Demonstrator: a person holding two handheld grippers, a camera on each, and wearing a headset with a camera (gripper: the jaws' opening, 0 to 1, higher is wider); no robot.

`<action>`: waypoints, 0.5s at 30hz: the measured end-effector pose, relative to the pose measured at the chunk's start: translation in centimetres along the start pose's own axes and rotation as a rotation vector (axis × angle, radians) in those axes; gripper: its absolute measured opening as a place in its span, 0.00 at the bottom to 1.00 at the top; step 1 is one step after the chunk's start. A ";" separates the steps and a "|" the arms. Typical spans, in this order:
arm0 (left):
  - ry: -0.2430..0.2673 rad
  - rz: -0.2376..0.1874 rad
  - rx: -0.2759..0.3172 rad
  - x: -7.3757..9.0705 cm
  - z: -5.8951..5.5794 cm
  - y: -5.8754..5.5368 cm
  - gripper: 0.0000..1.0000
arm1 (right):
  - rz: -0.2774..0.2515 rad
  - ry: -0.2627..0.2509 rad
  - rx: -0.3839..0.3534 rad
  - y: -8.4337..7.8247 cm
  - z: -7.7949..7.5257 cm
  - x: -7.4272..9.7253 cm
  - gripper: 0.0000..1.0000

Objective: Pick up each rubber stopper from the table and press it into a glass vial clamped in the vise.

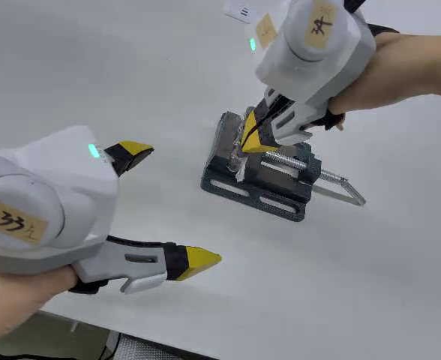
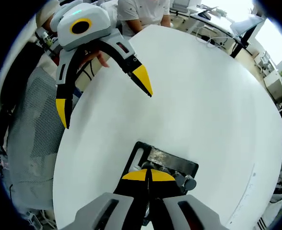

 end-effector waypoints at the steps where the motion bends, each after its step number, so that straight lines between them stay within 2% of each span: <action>1: 0.000 0.001 -0.001 0.0 0.0 0.0 0.89 | 0.005 0.005 -0.008 0.0 -0.1 0.0 0.00; 7: 0.005 -0.011 0.010 -0.3 0.1 0.2 0.88 | 0.010 0.025 -0.034 -0.1 0.0 0.1 0.00; 8: 0.006 -0.014 0.012 -0.3 0.1 0.2 0.88 | -0.020 0.035 -0.089 -0.3 0.1 0.0 0.00; 10: 0.012 -0.020 0.017 -0.4 0.1 0.2 0.88 | -0.050 0.054 -0.137 -1.1 -0.5 0.0 0.00; 15: 0.019 -0.026 0.035 -0.5 0.3 0.0 0.88 | -0.044 0.059 -0.120 -0.7 -0.4 0.0 0.00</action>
Point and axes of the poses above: the centre of the closed fingertips' face, and the gripper's own axes: x roughly backward along the fingers, z roughly to its left, y roughly out of its top, the point moved 10 cm from there along x, roughly backward along the fingers, and after that the axes turned 9 degrees about x, right-handed, at the moved point
